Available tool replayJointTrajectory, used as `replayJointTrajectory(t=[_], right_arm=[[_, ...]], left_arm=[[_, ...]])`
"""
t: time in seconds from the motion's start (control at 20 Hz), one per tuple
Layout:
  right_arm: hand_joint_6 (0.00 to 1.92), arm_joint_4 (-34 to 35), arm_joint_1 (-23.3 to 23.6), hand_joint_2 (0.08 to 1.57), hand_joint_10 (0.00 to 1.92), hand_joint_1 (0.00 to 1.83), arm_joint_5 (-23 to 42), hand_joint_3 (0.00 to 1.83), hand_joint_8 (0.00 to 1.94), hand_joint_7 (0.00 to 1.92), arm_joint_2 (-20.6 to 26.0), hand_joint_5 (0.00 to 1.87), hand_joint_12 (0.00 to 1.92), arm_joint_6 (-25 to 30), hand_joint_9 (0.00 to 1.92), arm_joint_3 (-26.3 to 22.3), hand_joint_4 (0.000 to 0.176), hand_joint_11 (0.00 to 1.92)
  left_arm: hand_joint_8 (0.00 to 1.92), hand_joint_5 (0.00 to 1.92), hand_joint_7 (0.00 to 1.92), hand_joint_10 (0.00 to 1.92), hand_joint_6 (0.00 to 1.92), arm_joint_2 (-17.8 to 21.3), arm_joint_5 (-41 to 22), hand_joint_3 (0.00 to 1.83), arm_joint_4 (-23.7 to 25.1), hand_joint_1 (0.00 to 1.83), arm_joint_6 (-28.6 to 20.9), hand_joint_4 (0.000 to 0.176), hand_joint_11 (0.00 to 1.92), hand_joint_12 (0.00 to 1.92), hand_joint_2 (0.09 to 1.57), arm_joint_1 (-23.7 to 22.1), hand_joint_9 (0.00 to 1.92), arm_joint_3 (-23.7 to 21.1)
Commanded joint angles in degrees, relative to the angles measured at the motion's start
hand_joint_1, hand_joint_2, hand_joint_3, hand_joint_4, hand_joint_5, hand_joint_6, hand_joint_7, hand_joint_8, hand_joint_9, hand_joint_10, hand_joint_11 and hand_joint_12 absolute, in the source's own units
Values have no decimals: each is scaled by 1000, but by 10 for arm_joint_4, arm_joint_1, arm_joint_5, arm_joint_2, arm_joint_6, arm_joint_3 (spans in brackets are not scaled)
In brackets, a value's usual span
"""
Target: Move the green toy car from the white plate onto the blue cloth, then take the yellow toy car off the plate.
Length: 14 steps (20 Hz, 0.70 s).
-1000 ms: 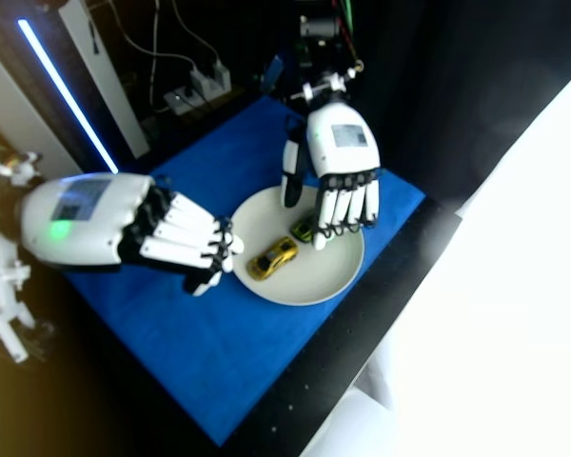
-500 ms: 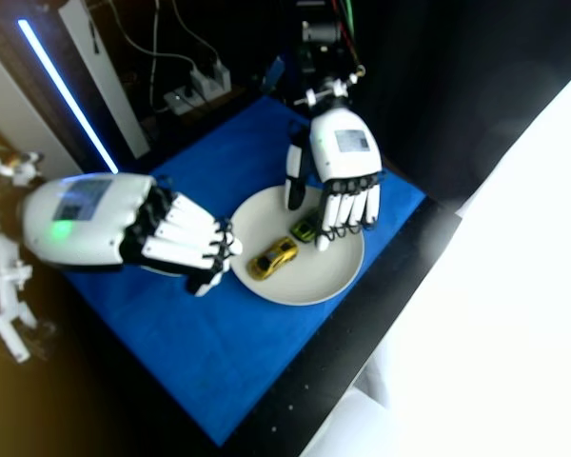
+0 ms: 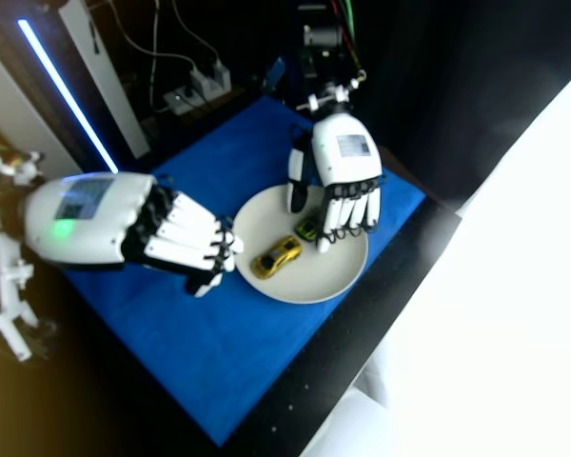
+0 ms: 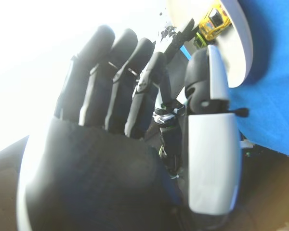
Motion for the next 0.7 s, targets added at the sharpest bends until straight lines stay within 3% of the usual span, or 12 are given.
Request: replayJointTrajectory(t=[0.0, 0.05, 0.2, 0.4, 0.55, 0.65], right_arm=[[7, 2, 9, 1038, 1181, 1283, 73, 0, 640, 733, -1, 860, 1696, -4, 596, 0, 0, 478], [11, 2, 9, 1030, 1234, 1273, 73, 0, 697, 741, -1, 872, 1707, -4, 613, 0, 0, 516], [11, 2, 9, 1026, 1239, 1293, 74, 0, 763, 710, -1, 878, 1723, -4, 607, 0, 0, 501], [15, 2, 9, 1018, 1282, 1302, 74, 0, 855, 702, -1, 896, 1710, -4, 634, -1, 0, 553], [11, 2, 9, 1022, 1267, 1291, 74, 0, 883, 690, -1, 890, 1720, -4, 610, -1, 0, 487], [10, 2, 9, 1024, 1287, 1295, 74, 1, 892, 678, -1, 891, 1752, -4, 589, -1, 0, 462]], left_arm=[[1219, 800, 893, 1414, 1018, -3, -56, 0, -2, 1335, 0, 0, 533, 1743, 1167, 0, 802, 2], [1230, 804, 878, 1480, 1032, -4, -57, 1, -2, 1354, 0, 0, 528, 1752, 1174, 1, 798, 2], [1146, 833, 901, 1427, 1074, -4, -64, 0, -7, 1365, 0, 0, 587, 1648, 1162, 1, 806, 1], [1179, 822, 892, 1470, 1106, 8, -91, 1, -8, 1358, -6, 0, 395, 1714, 1177, 2, 736, -14], [1172, 770, 863, 1474, 1168, 27, -120, 0, -8, 1357, -7, 0, 664, 1633, 1183, 2, 799, -37], [1297, 766, 820, 1514, 1176, 43, -141, 4, -5, 1351, -7, 0, 638, 1701, 1198, 2, 754, -56]])
